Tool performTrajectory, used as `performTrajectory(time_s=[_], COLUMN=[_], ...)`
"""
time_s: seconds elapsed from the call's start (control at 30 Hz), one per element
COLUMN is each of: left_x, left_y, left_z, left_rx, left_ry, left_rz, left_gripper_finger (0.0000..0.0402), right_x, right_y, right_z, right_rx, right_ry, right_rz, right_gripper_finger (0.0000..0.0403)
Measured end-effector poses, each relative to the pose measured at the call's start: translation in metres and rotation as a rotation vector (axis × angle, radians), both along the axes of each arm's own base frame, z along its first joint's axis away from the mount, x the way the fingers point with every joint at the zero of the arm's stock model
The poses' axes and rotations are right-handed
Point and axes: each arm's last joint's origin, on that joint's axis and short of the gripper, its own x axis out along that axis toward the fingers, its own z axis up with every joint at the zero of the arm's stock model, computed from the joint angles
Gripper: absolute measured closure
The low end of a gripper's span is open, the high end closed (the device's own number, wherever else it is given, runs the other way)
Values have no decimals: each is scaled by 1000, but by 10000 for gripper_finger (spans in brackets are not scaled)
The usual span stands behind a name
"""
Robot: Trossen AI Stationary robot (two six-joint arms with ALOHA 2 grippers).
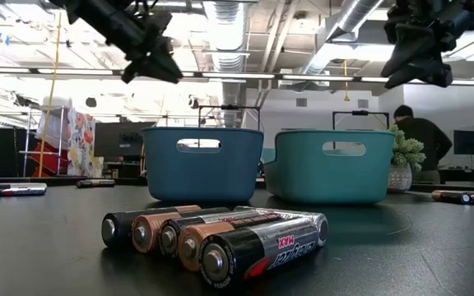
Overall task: Sort batteries
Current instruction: Put the black battery into the blue bin
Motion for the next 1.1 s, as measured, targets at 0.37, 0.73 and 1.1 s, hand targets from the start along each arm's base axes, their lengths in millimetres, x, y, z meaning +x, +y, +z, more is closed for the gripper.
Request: performTrajectory(time_s=[0.37, 0.73, 1.1], left_x=[38, 68, 96], left_y=[20, 51, 145], left_z=[-33, -43, -32], left_rx=[144, 151, 67], left_ry=[141, 231, 583], left_rz=[-61, 9, -142], left_gripper_finger=[239, 223, 227], right_x=[1, -2, 0], right_y=[-24, -36, -37], right_z=[2, 2, 0], right_rx=[-21, -12, 44], right_ry=[-30, -36, -41], right_rz=[-176, -270, -324], right_gripper_finger=[276, 276, 276])
